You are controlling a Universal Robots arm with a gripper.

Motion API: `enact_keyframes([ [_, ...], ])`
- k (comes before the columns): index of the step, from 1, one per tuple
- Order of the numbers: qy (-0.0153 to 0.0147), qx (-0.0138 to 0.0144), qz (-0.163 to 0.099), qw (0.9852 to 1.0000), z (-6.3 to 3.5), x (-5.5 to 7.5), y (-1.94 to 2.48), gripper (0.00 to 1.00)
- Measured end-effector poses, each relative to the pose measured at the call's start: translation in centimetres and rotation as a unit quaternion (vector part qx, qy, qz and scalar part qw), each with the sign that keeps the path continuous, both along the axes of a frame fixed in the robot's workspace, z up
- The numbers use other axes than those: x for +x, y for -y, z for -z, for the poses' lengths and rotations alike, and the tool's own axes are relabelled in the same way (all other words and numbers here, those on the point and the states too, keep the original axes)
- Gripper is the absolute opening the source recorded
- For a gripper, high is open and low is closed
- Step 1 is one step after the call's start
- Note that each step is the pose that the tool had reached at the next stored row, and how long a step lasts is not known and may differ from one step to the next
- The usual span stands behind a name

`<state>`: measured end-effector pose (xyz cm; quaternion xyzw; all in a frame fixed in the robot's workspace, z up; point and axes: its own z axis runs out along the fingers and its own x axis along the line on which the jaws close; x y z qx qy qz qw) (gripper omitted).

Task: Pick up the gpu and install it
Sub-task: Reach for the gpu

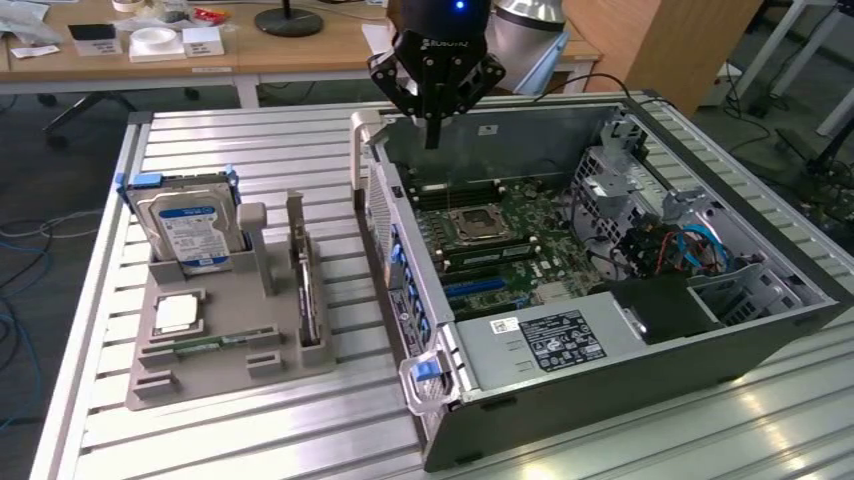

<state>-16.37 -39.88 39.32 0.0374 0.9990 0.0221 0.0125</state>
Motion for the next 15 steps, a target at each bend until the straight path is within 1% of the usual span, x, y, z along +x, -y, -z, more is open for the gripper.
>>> enact_keyframes([
  [15, 0.0, 0.0, 0.0, 1.0, 0.0, -1.8, 0.0, 0.11],
])
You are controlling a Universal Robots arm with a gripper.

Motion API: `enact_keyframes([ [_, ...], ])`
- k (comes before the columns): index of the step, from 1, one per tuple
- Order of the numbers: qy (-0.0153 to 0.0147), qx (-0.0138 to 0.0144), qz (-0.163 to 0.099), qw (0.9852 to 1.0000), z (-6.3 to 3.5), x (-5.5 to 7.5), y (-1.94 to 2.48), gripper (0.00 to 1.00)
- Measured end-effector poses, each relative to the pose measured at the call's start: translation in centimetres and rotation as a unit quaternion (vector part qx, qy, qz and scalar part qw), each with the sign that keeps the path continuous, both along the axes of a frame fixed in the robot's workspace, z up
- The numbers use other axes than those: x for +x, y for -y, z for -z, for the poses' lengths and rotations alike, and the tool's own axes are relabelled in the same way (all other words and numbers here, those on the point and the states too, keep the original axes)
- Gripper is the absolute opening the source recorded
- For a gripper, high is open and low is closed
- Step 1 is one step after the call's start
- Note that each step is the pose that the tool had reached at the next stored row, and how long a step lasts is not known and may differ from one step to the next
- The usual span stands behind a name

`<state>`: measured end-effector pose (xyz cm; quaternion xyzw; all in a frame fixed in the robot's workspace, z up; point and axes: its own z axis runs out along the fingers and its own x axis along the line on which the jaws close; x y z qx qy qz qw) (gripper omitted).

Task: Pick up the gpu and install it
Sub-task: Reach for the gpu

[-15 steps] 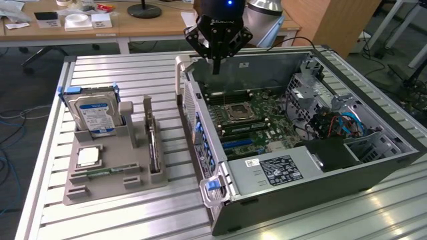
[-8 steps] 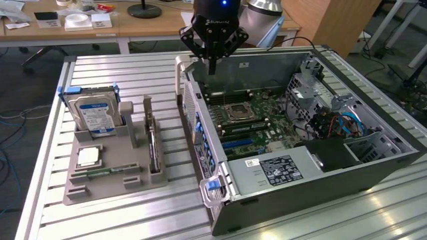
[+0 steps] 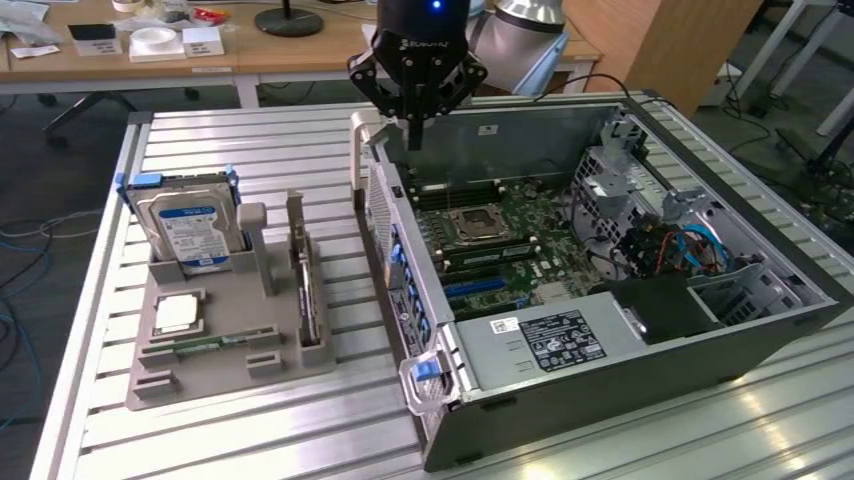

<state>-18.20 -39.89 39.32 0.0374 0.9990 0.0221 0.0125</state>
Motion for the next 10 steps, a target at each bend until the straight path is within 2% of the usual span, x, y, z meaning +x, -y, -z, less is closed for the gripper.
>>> enact_keyframes([
  [10, 0.0, 0.0, 0.0, 1.0, 0.0, -1.2, 0.0, 0.11],
])
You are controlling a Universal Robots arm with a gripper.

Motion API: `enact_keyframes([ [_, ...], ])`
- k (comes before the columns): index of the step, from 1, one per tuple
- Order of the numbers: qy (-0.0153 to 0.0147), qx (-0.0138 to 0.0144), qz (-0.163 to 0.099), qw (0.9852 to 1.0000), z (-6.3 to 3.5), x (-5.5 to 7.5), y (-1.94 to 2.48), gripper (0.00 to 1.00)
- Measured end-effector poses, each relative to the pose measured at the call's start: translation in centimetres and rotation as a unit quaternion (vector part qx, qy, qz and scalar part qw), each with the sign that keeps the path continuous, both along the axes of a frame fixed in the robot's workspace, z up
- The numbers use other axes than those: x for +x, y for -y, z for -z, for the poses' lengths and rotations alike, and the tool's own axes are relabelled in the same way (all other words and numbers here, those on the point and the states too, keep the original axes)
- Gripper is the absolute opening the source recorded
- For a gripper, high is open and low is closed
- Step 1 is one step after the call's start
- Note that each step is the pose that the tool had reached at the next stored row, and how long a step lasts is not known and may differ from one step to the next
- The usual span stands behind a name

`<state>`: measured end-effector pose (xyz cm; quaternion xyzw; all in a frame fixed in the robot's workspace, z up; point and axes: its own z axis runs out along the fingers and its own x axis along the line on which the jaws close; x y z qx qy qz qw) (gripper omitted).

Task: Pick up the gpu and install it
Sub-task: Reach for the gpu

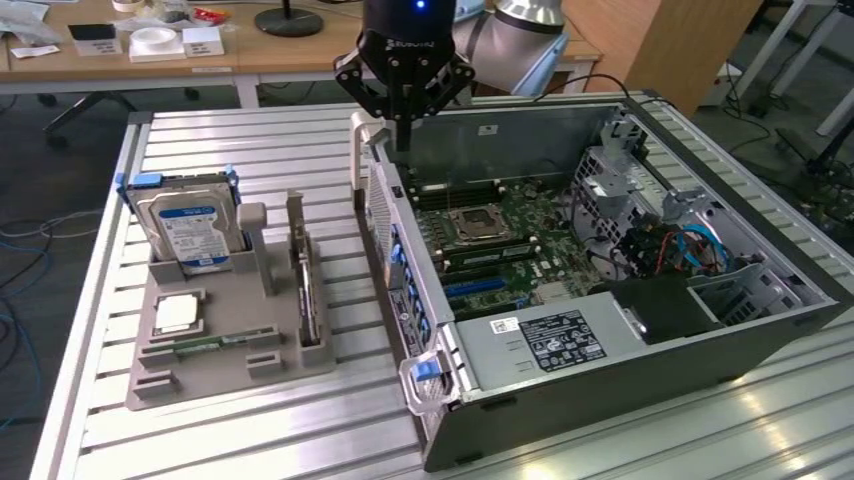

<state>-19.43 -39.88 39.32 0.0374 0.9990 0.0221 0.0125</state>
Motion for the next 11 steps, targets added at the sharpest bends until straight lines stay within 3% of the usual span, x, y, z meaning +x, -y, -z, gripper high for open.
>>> enact_keyframes([
  [11, 0.0, 0.0, 0.0, 1.0, 0.0, -1.3, 0.0, 0.11],
])
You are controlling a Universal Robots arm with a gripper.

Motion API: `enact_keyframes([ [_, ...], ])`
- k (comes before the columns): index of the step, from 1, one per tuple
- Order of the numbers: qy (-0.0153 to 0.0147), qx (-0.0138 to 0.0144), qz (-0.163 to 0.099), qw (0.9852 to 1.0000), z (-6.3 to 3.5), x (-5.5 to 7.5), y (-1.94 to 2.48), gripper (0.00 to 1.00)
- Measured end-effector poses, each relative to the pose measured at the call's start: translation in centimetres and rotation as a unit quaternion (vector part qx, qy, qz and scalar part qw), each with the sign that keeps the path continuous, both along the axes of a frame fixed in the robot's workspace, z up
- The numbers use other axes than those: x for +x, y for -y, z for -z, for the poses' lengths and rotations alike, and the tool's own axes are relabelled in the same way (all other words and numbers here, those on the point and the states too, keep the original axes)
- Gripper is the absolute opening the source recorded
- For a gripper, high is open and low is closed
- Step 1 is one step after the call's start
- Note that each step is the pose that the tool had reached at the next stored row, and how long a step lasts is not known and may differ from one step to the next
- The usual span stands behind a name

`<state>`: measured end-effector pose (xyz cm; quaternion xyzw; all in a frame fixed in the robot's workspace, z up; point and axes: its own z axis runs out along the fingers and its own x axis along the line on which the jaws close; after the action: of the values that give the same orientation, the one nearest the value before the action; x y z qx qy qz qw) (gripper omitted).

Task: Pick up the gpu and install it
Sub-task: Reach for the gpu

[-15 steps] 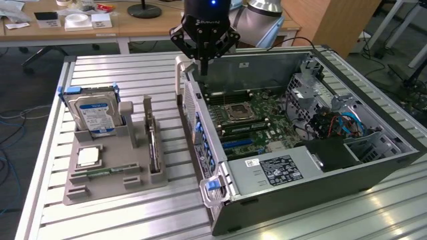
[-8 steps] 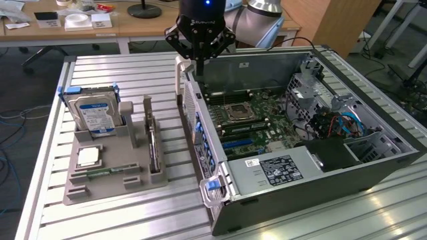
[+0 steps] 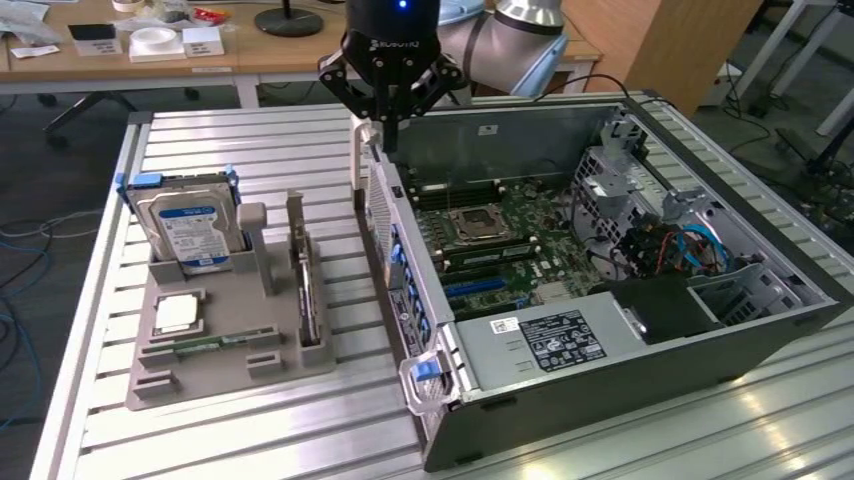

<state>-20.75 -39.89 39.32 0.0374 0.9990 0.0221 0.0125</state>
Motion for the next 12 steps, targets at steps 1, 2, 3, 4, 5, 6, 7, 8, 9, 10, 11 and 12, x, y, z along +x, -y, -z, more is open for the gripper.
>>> enact_keyframes([
  [1, 0.0, 0.0, 0.0, 1.0, 0.0, -0.12, 0.0, 0.11],
  [2, 0.0, 0.0, 0.0, 1.0, 0.0, -0.24, 0.0, 0.11],
  [3, -0.0001, -0.0001, 0.0, 1.0, -0.01, -0.35, 0.0, 0.11],
  [4, -0.0001, 0.0, 0.0, 1.0, -0.01, -0.47, 0.0, 0.11],
  [5, 0.0, 0.0, 0.0, 1.0, 0.0, -0.58, 0.0, 0.11],
  [6, 0.0, 0.0, 0.0, 1.0, 0.0, -0.69, 0.0, 0.11],
  [7, 0.0, 0.0, 0.0, 1.0, 0.0, -0.8, 0.0, 0.11],
  [8, 0.0, 0.0, 0.0, 1.0, 0.0, -0.89, 0.0, 0.11],
  [9, 0.0, 0.0, 0.0, 1.0, 0.0, -0.91, -0.01, 0.11],
  [10, 0.0, 0.0, 0.0, 1.0, 0.0, -0.95, 0.0, 0.11],
  [11, 0.0, 0.0, 0.0, 1.0, 0.0, -1.02, 0.0, 0.11],
  [12, 0.0, 0.0, 0.0, 1.0, 0.0, -1.09, 0.0, 0.11],
])
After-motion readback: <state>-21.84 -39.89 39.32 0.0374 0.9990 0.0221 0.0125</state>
